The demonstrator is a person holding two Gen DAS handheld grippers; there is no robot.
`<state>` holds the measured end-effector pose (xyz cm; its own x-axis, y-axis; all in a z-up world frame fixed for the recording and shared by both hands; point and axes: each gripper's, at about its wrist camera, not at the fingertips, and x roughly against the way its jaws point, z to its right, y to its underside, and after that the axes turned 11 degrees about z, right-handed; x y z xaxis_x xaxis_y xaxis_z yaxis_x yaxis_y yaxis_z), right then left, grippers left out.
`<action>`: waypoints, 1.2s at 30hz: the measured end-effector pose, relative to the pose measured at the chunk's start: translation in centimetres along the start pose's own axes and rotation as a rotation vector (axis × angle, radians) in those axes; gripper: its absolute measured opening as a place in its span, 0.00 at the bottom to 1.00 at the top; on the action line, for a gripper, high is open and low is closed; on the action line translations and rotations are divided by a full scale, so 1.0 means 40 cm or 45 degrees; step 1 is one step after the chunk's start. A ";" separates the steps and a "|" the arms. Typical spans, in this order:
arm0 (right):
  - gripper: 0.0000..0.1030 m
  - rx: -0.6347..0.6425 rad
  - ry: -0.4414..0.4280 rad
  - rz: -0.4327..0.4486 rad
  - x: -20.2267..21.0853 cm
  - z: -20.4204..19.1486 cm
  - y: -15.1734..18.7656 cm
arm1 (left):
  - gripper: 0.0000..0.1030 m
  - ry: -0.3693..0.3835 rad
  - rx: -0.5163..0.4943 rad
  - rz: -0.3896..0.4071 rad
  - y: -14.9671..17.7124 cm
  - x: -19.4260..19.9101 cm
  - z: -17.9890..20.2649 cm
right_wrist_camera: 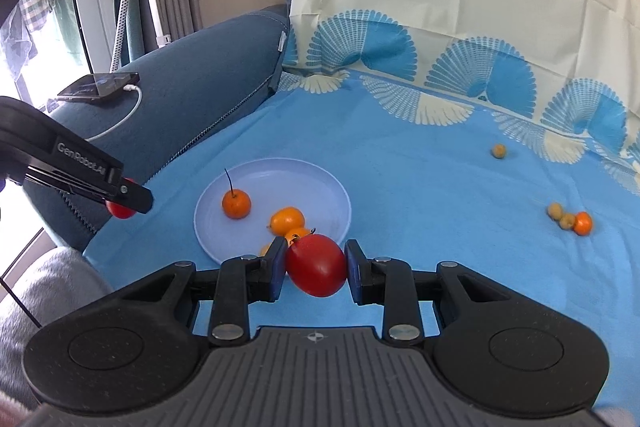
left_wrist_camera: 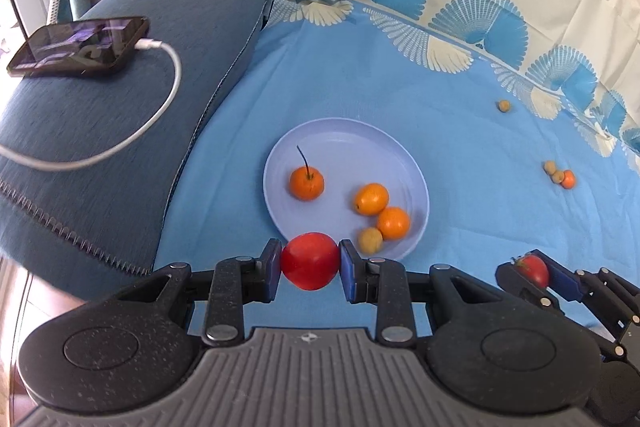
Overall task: Organize fruits
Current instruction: 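Carry the red tomatoes to the blue plate with both tools, then open both tools to drop the tomatoes onto the plate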
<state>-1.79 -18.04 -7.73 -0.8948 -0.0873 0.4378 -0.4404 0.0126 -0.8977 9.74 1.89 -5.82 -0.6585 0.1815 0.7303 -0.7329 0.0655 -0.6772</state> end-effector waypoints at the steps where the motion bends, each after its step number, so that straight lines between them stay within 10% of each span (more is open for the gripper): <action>1: 0.31 -0.008 -0.009 -0.004 -0.018 0.003 -0.005 | 0.33 0.000 -0.002 -0.007 -0.008 -0.015 0.002; 25: 0.31 0.081 -0.114 -0.119 -0.425 0.046 0.002 | 0.33 -0.076 -0.046 -0.189 -0.078 -0.394 0.026; 27: 0.31 0.085 -0.122 -0.129 -0.441 0.047 0.005 | 0.45 -0.087 -0.046 -0.183 -0.082 -0.401 0.024; 29: 0.33 0.106 -0.161 -0.146 -0.458 0.044 0.007 | 0.96 -0.086 -0.019 -0.167 -0.094 -0.394 0.020; 32: 0.66 0.132 -0.195 -0.168 -0.468 0.042 0.003 | 1.00 -0.090 0.000 -0.067 -0.111 -0.351 0.018; 36: 0.80 0.151 -0.158 -0.139 -0.425 0.034 -0.005 | 1.00 -0.124 -0.044 -0.095 -0.105 -0.318 0.026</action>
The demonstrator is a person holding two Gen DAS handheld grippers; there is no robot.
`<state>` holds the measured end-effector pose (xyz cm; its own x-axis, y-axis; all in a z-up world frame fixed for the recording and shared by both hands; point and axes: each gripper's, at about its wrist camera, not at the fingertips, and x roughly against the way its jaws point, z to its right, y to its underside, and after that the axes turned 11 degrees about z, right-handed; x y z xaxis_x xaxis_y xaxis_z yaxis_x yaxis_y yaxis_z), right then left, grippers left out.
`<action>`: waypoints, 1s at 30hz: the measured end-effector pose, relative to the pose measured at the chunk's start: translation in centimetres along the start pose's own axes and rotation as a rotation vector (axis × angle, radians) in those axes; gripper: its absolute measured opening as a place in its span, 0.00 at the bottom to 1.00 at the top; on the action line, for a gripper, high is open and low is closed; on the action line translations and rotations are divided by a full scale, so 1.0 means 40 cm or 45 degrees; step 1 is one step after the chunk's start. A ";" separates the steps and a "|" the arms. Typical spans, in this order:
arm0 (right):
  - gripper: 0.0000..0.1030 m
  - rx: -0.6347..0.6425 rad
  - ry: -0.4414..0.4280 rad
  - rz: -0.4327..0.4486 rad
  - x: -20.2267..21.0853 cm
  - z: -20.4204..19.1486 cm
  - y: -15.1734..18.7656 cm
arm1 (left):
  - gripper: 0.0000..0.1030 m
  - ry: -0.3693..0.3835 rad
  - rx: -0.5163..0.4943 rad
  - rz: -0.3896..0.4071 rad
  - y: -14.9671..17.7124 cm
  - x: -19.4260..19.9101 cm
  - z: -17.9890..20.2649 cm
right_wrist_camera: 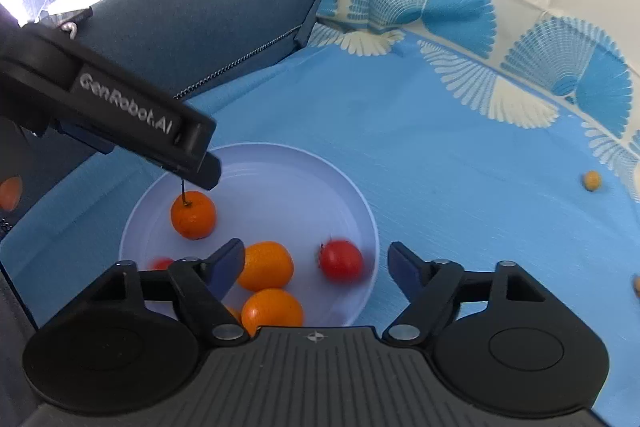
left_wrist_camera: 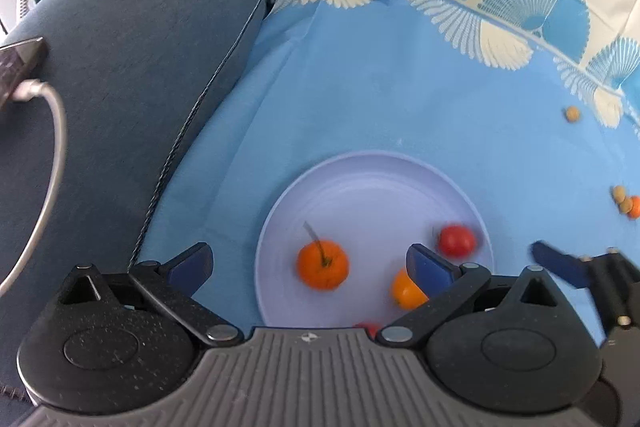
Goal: Organize fruits
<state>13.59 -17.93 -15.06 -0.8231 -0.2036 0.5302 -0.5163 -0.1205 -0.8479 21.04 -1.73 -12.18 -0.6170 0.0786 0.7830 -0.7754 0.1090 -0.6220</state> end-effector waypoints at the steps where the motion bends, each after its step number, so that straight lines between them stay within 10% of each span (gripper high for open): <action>1: 0.84 -0.013 0.013 0.000 0.016 -0.001 0.000 | 1.00 0.001 -0.004 -0.011 0.007 0.012 -0.001; 30: 0.99 -0.103 0.217 0.188 0.548 -0.151 0.061 | 1.00 -0.035 -0.122 0.172 0.253 0.483 0.023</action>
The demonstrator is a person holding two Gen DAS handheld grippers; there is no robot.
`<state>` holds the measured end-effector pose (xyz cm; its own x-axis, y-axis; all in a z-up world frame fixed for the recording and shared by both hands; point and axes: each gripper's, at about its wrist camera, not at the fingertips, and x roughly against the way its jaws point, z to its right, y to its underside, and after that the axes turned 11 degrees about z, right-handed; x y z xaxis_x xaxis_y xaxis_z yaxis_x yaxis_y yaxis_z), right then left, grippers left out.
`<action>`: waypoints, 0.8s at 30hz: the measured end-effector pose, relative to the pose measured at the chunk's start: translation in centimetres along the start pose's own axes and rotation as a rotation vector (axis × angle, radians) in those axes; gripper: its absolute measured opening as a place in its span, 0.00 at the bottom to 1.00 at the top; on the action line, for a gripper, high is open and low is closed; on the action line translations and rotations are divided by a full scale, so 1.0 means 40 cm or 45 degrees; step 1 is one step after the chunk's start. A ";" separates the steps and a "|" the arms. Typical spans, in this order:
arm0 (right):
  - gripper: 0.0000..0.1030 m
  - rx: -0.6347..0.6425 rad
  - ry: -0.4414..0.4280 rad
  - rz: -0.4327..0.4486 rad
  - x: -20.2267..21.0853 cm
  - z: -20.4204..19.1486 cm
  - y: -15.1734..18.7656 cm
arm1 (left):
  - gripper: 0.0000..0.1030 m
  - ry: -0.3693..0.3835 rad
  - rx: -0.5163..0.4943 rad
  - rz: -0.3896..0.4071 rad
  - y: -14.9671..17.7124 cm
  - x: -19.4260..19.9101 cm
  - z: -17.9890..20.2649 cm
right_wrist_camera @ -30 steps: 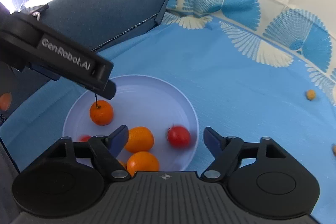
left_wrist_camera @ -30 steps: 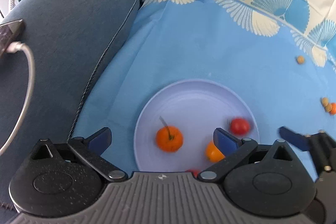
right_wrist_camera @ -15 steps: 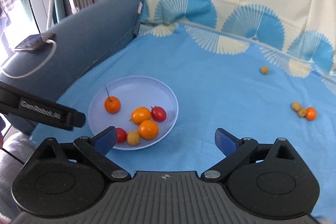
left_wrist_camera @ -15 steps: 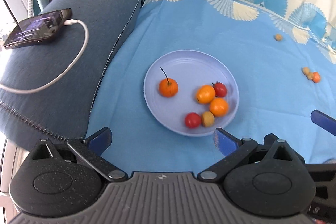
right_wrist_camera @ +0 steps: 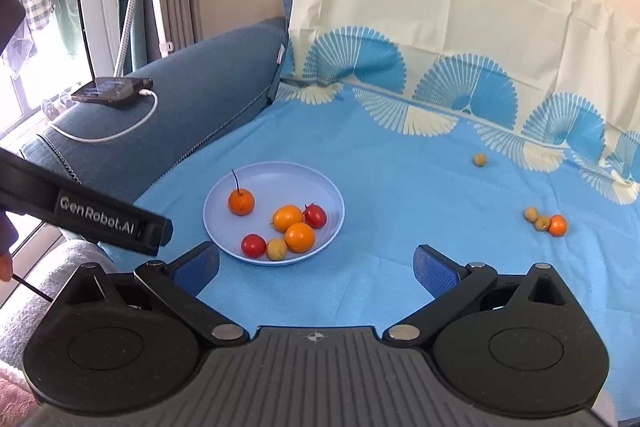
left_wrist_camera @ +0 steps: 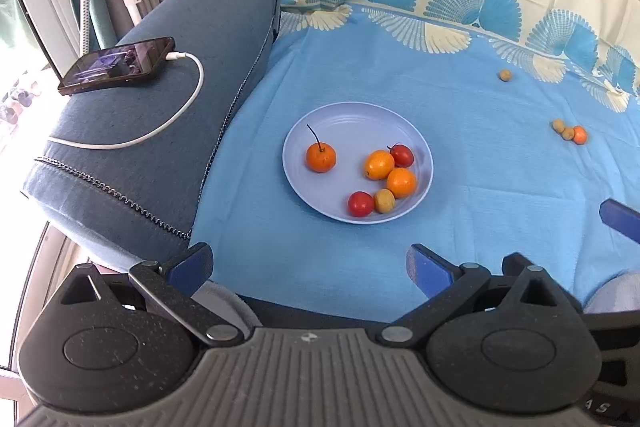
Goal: Organize fruits
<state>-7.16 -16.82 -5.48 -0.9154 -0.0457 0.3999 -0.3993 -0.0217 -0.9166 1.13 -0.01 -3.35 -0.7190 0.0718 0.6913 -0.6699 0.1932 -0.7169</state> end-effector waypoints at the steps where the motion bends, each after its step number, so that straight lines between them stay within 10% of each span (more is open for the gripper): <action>1: 0.99 0.000 0.000 0.010 0.009 -0.001 -0.001 | 1.00 -0.003 -0.003 0.007 0.002 0.008 0.001; 24: 0.99 0.027 0.005 0.072 0.079 -0.021 -0.004 | 1.00 -0.008 -0.020 0.073 0.019 0.072 0.001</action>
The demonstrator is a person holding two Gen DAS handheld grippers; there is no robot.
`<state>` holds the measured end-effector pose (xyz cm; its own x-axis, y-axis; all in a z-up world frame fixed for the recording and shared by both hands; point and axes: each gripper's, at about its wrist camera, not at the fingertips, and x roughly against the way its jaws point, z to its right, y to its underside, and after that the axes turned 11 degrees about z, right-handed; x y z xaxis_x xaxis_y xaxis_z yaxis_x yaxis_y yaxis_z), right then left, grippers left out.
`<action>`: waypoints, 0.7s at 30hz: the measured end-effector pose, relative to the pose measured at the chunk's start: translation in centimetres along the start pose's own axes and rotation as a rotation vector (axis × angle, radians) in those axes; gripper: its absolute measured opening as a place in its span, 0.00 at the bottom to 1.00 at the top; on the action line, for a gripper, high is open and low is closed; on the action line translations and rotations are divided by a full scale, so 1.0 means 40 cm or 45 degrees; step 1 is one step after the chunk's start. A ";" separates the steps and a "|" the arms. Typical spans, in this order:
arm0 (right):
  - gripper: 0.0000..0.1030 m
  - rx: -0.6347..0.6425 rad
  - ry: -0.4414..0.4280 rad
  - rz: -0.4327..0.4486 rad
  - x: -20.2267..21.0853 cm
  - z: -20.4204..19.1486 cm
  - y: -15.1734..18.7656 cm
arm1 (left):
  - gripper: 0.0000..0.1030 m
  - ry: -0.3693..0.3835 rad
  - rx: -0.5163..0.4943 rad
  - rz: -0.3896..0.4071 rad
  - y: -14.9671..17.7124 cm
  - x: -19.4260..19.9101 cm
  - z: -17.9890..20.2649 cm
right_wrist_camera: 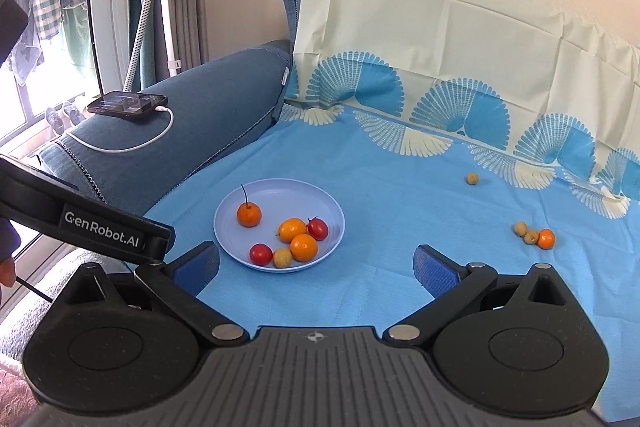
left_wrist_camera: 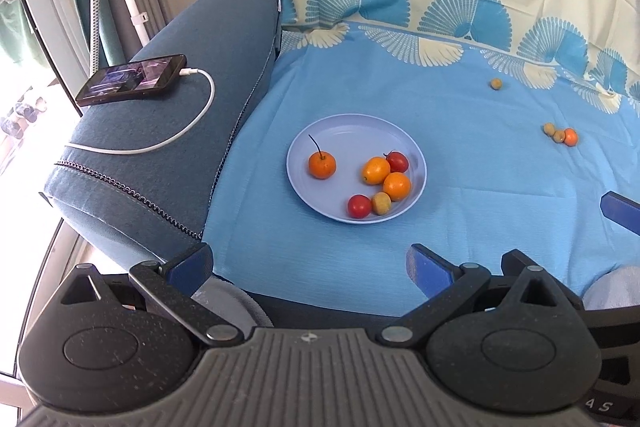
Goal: Organize fruits
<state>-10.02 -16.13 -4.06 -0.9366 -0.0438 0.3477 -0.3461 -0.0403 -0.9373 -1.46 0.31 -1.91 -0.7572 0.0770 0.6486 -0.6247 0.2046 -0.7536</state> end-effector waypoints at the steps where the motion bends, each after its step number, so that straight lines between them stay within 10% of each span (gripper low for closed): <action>1: 0.99 0.002 0.001 0.000 0.000 -0.001 0.000 | 1.00 -0.001 0.000 0.001 0.000 0.001 -0.001; 21: 0.99 0.027 -0.011 -0.026 -0.019 -0.015 0.003 | 1.00 -0.003 0.002 -0.013 0.000 -0.012 -0.009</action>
<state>-9.39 -15.52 -4.45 -0.9287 -0.0511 0.3673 -0.3641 -0.0622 -0.9293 -1.05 0.61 -2.20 -0.7515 0.0727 0.6557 -0.6324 0.2037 -0.7474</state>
